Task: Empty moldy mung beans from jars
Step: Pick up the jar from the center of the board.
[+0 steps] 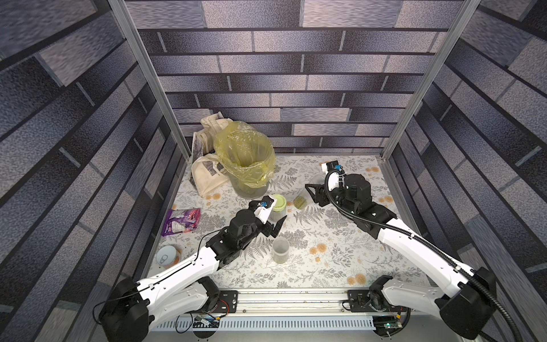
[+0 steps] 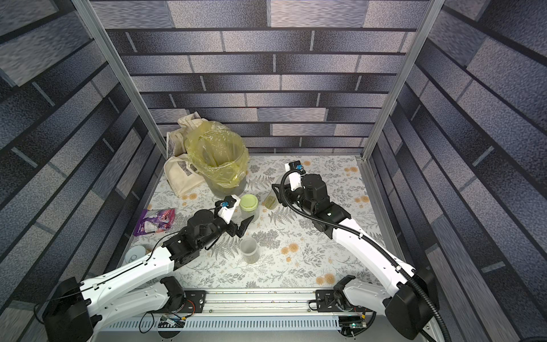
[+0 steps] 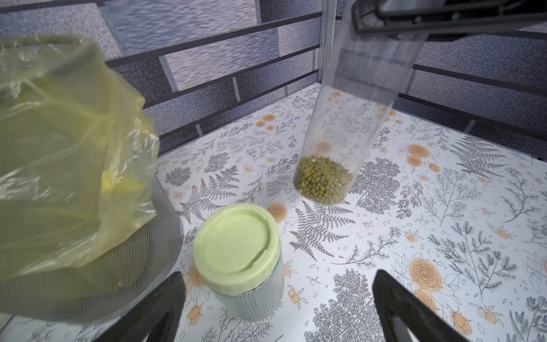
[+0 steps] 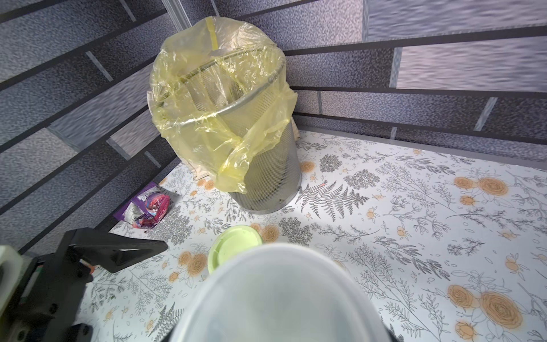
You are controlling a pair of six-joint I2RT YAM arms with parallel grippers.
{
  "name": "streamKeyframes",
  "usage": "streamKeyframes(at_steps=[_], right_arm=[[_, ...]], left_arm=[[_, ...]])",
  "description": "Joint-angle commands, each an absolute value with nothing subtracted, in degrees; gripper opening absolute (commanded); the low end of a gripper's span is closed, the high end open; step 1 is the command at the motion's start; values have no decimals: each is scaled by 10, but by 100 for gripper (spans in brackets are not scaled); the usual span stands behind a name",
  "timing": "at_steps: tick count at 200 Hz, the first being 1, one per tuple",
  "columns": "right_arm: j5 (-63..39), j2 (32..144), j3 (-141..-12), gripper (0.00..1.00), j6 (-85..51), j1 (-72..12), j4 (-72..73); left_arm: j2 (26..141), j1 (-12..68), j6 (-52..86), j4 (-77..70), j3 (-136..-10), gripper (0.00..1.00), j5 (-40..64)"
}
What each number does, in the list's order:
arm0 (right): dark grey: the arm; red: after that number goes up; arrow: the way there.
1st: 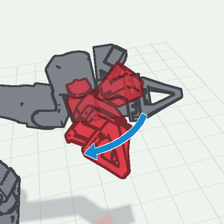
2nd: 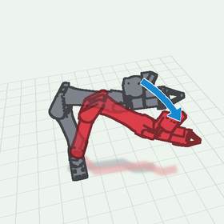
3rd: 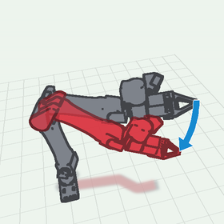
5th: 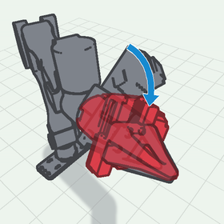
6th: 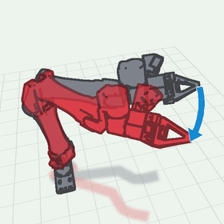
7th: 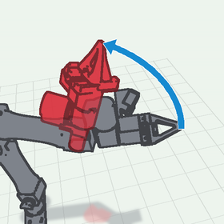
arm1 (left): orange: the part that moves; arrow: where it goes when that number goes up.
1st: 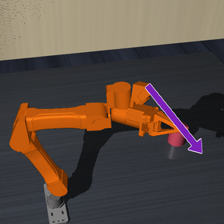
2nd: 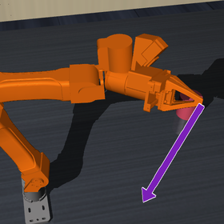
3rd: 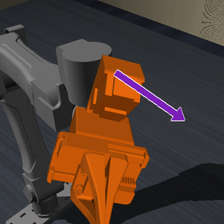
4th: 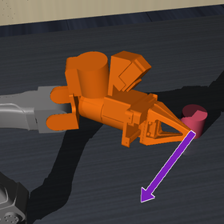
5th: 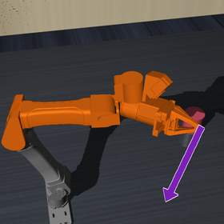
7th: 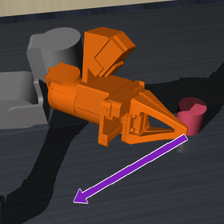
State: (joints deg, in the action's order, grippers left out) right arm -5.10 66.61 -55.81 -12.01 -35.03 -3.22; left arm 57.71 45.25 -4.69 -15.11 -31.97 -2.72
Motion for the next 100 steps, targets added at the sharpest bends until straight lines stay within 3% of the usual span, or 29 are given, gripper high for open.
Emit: streamKeyframes(at_steps=[1, 100], right_arm=[[-94, 651, -592, 52, -134, -354, -63], [-224, 615, -628, 52, -175, -354, -106]], left_arm=[[610, 481, -106, -178, -365, 100, 4], [739, 507, -128, -243, -461, 100, 42]])
